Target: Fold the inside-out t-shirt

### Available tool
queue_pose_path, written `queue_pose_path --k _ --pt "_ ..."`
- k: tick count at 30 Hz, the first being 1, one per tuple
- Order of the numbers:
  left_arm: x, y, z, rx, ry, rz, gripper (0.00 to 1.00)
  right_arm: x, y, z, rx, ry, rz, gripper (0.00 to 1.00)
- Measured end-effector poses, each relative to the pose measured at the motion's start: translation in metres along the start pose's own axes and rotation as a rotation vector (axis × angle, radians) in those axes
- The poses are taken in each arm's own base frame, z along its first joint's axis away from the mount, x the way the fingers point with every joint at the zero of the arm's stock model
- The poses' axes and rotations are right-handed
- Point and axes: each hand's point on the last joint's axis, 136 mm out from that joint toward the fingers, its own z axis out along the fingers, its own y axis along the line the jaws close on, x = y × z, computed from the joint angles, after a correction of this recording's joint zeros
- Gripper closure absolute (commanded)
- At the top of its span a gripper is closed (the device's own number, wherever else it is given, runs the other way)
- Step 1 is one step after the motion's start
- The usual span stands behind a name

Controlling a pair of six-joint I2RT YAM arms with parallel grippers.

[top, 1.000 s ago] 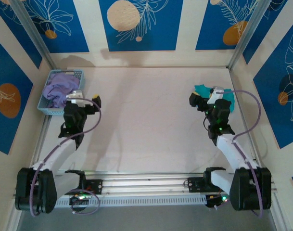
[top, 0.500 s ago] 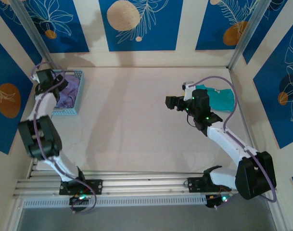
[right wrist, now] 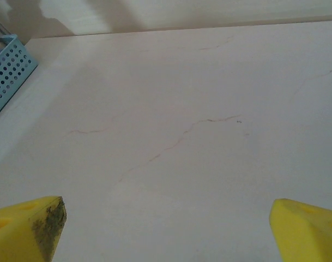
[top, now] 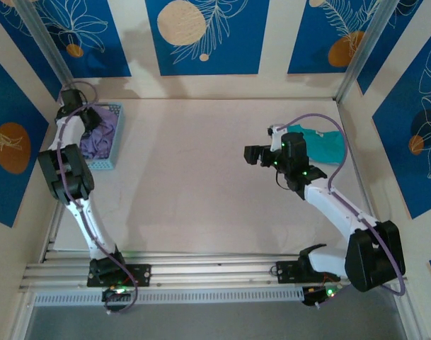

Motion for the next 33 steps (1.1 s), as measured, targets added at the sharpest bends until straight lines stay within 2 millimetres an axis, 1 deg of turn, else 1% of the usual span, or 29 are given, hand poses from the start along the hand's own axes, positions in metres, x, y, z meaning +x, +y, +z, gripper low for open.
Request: queue_pose_path --k 1,3,4,5,6,7,8,9,10,11,12,13,14,16,17,18,19,21,22,23,24,25,26,27,28,29,31,32,33 --pt "-0.010 -0.006 -0.022 0.018 -0.033 -0.002 1.00 -0.002 0.001 -0.004 0.000 -0.005 0.001 0.03" --pt "-0.033 -0.022 -0.079 0.059 -0.128 0.008 1.00 -0.007 0.002 -0.014 0.000 -0.023 0.003 0.03" --pt "-0.048 -0.032 -0.117 0.088 -0.196 0.013 1.00 -0.010 0.004 -0.020 -0.003 -0.034 0.005 0.03" --pt "-0.064 -0.045 -0.161 0.128 -0.278 0.020 1.00 -0.013 0.004 -0.026 -0.004 -0.046 0.005 0.03" --pt "-0.078 -0.057 -0.200 0.170 -0.361 0.026 1.00 -0.015 0.005 -0.030 -0.004 -0.053 0.007 0.02" --pt "-0.093 -0.073 -0.253 0.231 -0.463 0.037 1.00 -0.018 0.005 -0.035 -0.003 -0.059 0.009 0.02" --pt "-0.101 -0.088 -0.304 0.294 -0.557 0.049 1.00 -0.020 0.005 -0.039 -0.001 -0.060 0.009 0.02" --pt "-0.106 -0.101 -0.344 0.347 -0.631 0.060 1.00 -0.023 0.005 -0.042 0.001 -0.063 0.010 0.01" --pt "-0.108 -0.117 -0.396 0.422 -0.723 0.076 1.00 -0.026 0.006 -0.045 0.002 -0.065 0.011 0.01" --pt "-0.104 -0.130 -0.439 0.493 -0.789 0.089 1.00 -0.031 0.006 -0.047 0.003 -0.066 0.012 0.01" --pt "-0.100 -0.140 -0.464 0.541 -0.825 0.102 1.00 -0.034 0.007 -0.050 0.002 -0.064 0.013 0.01" --pt "-0.092 -0.150 -0.497 0.610 -0.866 0.119 1.00 -0.039 0.009 -0.053 -0.002 -0.061 0.013 0.01" --pt "-0.084 -0.159 -0.523 0.672 -0.892 0.131 1.00 -0.043 0.012 -0.056 -0.010 -0.059 0.010 0.01" --pt "-0.073 -0.169 -0.550 0.755 -0.908 0.139 1.00 -0.054 0.020 -0.064 -0.031 -0.055 -0.003 0.01" --pt "-0.065 -0.177 -0.553 0.789 -0.895 0.146 1.00 -0.060 0.024 -0.068 -0.045 -0.053 -0.010 0.01" --pt "-0.059 -0.183 -0.551 0.811 -0.874 0.149 1.00 -0.064 0.027 -0.072 -0.055 -0.051 -0.017 0.01" --pt "-0.048 -0.194 -0.542 0.837 -0.834 0.158 1.00 -0.067 0.032 -0.076 -0.070 -0.045 -0.025 0.01" --pt "-0.019 -0.216 -0.513 0.871 -0.723 0.173 1.00 -0.070 0.038 -0.081 -0.096 -0.034 -0.034 0.01" --pt "0.002 -0.228 -0.492 0.884 -0.652 0.181 1.00 -0.068 0.041 -0.083 -0.109 -0.021 -0.038 0.01" --pt "0.027 -0.239 -0.469 0.891 -0.575 0.191 0.99 -0.065 0.043 -0.083 -0.120 -0.005 -0.036 0.01" --pt "0.050 -0.249 -0.446 0.888 -0.508 0.198 0.94 -0.060 0.044 -0.083 -0.129 0.014 -0.033 0.01" --pt "0.083 -0.259 -0.415 0.876 -0.420 0.210 0.90 -0.053 0.044 -0.082 -0.139 0.039 -0.027 0.01" --pt "0.119 -0.266 -0.384 0.854 -0.330 0.227 0.82 -0.046 0.045 -0.080 -0.148 0.060 -0.022 0.01" --pt "0.147 -0.271 -0.359 0.834 -0.259 0.240 0.72 -0.038 0.044 -0.077 -0.154 0.084 -0.016 0.02" --pt "0.183 -0.277 -0.328 0.802 -0.164 0.262 0.57 -0.028 0.043 -0.073 -0.160 0.112 -0.008 0.02" --pt "0.212 -0.282 -0.301 0.767 -0.088 0.284 0.49 -0.017 0.042 -0.068 -0.163 0.144 0.005 0.03" --pt "0.256 -0.294 -0.255 0.710 0.029 0.322 0.37 0.007 0.039 -0.058 -0.165 0.214 0.032 0.04" --pt "0.271 -0.296 -0.236 0.678 0.072 0.342 0.31 0.020 0.038 -0.052 -0.163 0.251 0.047 0.05" --pt "0.281 -0.296 -0.220 0.650 0.101 0.360 0.26 0.031 0.037 -0.048 -0.163 0.283 0.058 0.06"
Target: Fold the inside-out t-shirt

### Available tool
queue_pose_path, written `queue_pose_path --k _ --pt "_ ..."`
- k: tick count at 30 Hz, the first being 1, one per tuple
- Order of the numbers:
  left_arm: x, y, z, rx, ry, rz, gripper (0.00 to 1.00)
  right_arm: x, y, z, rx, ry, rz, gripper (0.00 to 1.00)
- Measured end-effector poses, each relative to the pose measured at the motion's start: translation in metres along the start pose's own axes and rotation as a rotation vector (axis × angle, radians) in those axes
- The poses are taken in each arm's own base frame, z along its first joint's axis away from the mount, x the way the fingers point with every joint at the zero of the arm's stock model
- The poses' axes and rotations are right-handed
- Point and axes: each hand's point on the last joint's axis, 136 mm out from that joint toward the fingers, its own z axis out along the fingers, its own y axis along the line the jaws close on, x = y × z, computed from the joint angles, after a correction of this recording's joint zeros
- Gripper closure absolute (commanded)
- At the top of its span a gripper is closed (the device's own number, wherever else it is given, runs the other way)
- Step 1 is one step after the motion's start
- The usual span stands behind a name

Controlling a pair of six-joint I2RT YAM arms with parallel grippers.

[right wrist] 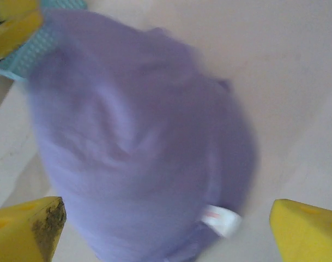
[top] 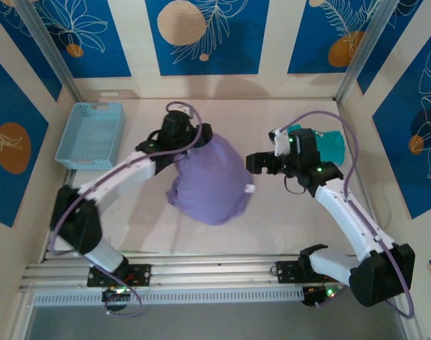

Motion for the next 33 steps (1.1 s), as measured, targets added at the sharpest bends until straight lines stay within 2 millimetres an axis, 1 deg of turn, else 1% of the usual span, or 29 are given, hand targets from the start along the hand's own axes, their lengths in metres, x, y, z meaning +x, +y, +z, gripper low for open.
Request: queue_pose_path --k 1,2,3,4,7,8,10,12,14,16,17,18,20,23,24,25,27,29,32,33 --pt "0.008 0.008 0.009 -0.021 0.029 0.007 0.16 0.011 -0.001 0.007 -0.002 0.033 0.013 0.06" --pt "0.015 0.015 0.011 -0.039 0.050 0.016 0.09 0.021 0.000 0.012 -0.006 0.060 0.022 0.06" --pt "0.018 0.019 0.008 -0.047 0.060 0.028 0.08 0.031 0.002 0.016 -0.010 0.083 0.028 0.07" --pt "0.021 0.023 0.002 -0.049 0.061 0.041 0.07 0.041 0.005 0.021 -0.018 0.106 0.032 0.08" --pt "0.034 0.035 -0.034 -0.053 0.058 0.076 0.05 0.072 0.008 0.033 -0.022 0.171 0.052 0.10" --pt "0.041 0.041 -0.047 -0.056 0.059 0.081 0.04 0.084 0.006 0.035 -0.011 0.197 0.063 0.10" --pt "0.061 0.058 -0.063 -0.078 0.078 0.085 0.05 0.104 -0.006 0.038 0.042 0.240 0.094 0.10" --pt "0.087 0.086 -0.068 -0.126 0.127 0.074 0.06 0.120 -0.023 0.036 0.118 0.272 0.135 0.11" --pt "0.119 0.121 -0.066 -0.200 0.209 0.054 0.09 0.126 -0.038 0.031 0.183 0.273 0.188 0.13" --pt "0.148 0.149 -0.065 -0.262 0.294 0.033 0.13 0.126 -0.049 0.025 0.228 0.259 0.239 0.13" --pt "0.158 0.157 -0.064 -0.278 0.327 0.029 0.17 0.125 -0.054 0.024 0.249 0.253 0.266 0.12" --pt "0.163 0.160 -0.062 -0.284 0.348 0.024 0.20 0.126 -0.058 0.023 0.268 0.251 0.286 0.12" --pt "0.171 0.161 -0.054 -0.274 0.378 0.022 0.29 0.129 -0.066 0.023 0.302 0.255 0.327 0.12" --pt "0.179 0.159 -0.039 -0.242 0.411 0.010 0.44 0.140 -0.076 0.027 0.333 0.279 0.376 0.18" --pt "0.182 0.158 -0.035 -0.233 0.419 0.002 0.49 0.145 -0.078 0.030 0.338 0.292 0.390 0.23" --pt "0.185 0.157 -0.032 -0.223 0.427 -0.001 0.54 0.149 -0.080 0.034 0.339 0.305 0.407 0.29" --pt "0.190 0.156 -0.027 -0.208 0.440 -0.009 0.68 0.158 -0.083 0.043 0.337 0.330 0.426 0.47" --pt "0.190 0.155 -0.024 -0.196 0.440 -0.013 0.82 0.164 -0.084 0.051 0.328 0.349 0.437 0.68" --pt "0.187 0.152 -0.023 -0.181 0.428 0.002 0.96 0.158 -0.083 0.056 0.305 0.331 0.424 0.97" --pt "0.184 0.151 -0.024 -0.177 0.420 0.004 0.99 0.153 -0.082 0.055 0.293 0.319 0.414 1.00"
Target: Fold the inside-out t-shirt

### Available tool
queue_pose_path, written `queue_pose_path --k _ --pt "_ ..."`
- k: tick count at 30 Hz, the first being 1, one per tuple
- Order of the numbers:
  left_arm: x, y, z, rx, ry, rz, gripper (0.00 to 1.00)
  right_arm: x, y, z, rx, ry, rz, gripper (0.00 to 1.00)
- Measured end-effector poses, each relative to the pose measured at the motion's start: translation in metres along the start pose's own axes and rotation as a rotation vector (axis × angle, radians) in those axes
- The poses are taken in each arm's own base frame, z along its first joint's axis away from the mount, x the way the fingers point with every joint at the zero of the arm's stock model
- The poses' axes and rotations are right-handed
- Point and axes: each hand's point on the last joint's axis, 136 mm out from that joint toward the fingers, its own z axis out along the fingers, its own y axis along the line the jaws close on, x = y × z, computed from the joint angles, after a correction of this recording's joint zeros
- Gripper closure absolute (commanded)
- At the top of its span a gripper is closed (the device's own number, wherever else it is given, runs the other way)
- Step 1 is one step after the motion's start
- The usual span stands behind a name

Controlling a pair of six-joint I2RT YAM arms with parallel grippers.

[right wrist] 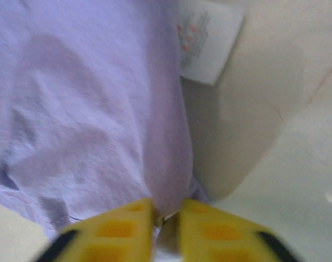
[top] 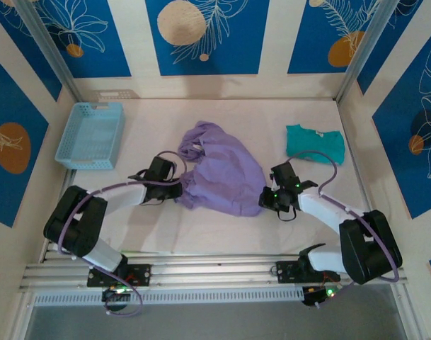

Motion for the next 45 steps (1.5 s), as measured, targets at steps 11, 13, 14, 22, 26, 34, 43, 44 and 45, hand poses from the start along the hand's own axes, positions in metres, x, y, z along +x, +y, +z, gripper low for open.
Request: queue_pose_path --k 11,13,14,22,26,34,43,44,45 --pt "-0.136 -0.045 -0.206 0.151 -0.585 0.004 1.00 -0.133 0.099 -0.259 -0.413 -0.676 -0.133 1.00" --pt "-0.161 -0.047 -0.262 0.155 -0.729 -0.011 1.00 -0.142 0.116 -0.316 -0.465 -0.790 -0.176 1.00" --pt "-0.172 -0.046 -0.287 0.147 -0.795 -0.015 1.00 -0.145 0.123 -0.343 -0.487 -0.843 -0.197 1.00" --pt "-0.206 -0.039 -0.369 0.065 -0.970 -0.021 0.99 -0.161 0.150 -0.429 -0.564 -0.980 -0.276 1.00" --pt "-0.211 -0.036 -0.360 0.040 -0.937 -0.013 0.99 -0.171 0.156 -0.418 -0.590 -0.925 -0.275 1.00" --pt "-0.228 -0.035 -0.336 0.032 -0.855 -0.016 1.00 -0.184 0.159 -0.386 -0.619 -0.799 -0.251 1.00" --pt "-0.253 -0.064 -0.408 0.140 -1.020 0.001 1.00 -0.207 0.183 -0.424 -0.661 -0.848 -0.316 1.00" --pt "-0.251 -0.067 -0.418 0.156 -1.044 0.001 1.00 -0.207 0.187 -0.429 -0.668 -0.856 -0.326 1.00" --pt "-0.248 -0.068 -0.424 0.168 -1.058 0.002 1.00 -0.205 0.189 -0.431 -0.675 -0.856 -0.336 1.00"
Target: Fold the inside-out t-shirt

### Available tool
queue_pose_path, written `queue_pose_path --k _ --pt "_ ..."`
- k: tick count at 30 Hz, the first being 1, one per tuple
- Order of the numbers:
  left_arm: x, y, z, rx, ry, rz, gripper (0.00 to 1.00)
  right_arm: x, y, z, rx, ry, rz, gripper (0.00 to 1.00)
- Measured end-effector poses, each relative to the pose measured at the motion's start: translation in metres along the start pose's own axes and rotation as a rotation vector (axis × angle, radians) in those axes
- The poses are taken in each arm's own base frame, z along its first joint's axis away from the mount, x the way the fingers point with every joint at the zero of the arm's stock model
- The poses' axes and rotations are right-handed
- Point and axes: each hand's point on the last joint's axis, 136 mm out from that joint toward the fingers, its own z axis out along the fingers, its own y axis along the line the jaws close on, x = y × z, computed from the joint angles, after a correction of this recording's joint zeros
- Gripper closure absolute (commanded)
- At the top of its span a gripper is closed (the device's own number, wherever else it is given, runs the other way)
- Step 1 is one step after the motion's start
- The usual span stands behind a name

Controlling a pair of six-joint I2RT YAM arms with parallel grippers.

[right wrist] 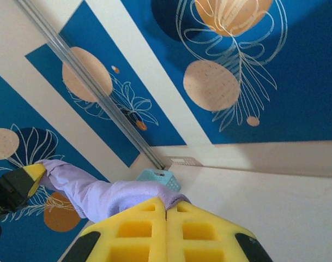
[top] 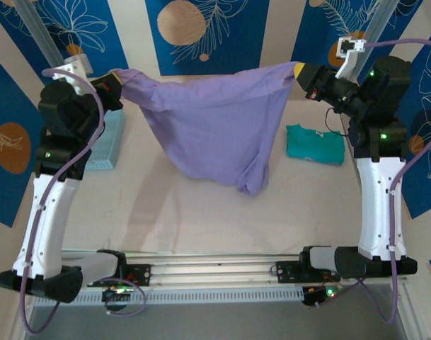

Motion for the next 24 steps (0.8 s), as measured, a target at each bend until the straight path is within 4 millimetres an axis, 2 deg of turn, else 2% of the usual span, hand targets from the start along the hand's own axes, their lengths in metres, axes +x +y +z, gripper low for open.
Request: queue_pose_path --k 1,3,5,8,11,13,15,16,18,20,22,24 --pt "-0.003 -0.003 -0.009 0.016 -0.019 -0.008 1.00 0.001 0.004 -0.001 -0.011 0.003 -0.009 1.00" --pt "0.004 -0.002 -0.031 0.035 -0.033 -0.025 1.00 0.007 0.008 -0.001 -0.026 0.018 -0.020 1.00" --pt "0.029 0.006 -0.051 0.039 -0.008 -0.047 1.00 0.023 0.006 -0.001 -0.033 0.049 -0.017 1.00" --pt "0.094 0.028 -0.075 0.032 0.098 -0.104 1.00 0.071 -0.014 -0.002 -0.008 0.143 0.036 1.00" --pt "0.180 0.059 -0.086 -0.024 0.300 -0.170 1.00 0.138 -0.047 -0.004 0.054 0.279 0.135 1.00" --pt "0.228 0.076 -0.100 -0.074 0.426 -0.210 1.00 0.188 -0.068 -0.014 0.112 0.374 0.208 1.00" --pt "0.250 0.084 -0.113 -0.102 0.482 -0.237 1.00 0.219 -0.078 -0.026 0.162 0.431 0.256 1.00" --pt "0.250 0.084 -0.118 -0.102 0.479 -0.243 1.00 0.227 -0.080 -0.032 0.178 0.442 0.266 1.00" --pt "0.237 0.080 -0.117 -0.085 0.424 -0.250 1.00 0.223 -0.079 -0.035 0.190 0.422 0.252 1.00" --pt "0.218 0.077 -0.105 -0.084 0.363 -0.248 1.00 0.204 -0.079 -0.028 0.197 0.385 0.225 1.00" --pt "0.195 0.078 -0.075 -0.118 0.308 -0.230 1.00 0.167 -0.081 -0.009 0.207 0.321 0.179 1.00" --pt "0.169 0.081 -0.034 -0.163 0.261 -0.191 1.00 0.115 -0.087 0.019 0.215 0.229 0.120 1.00"
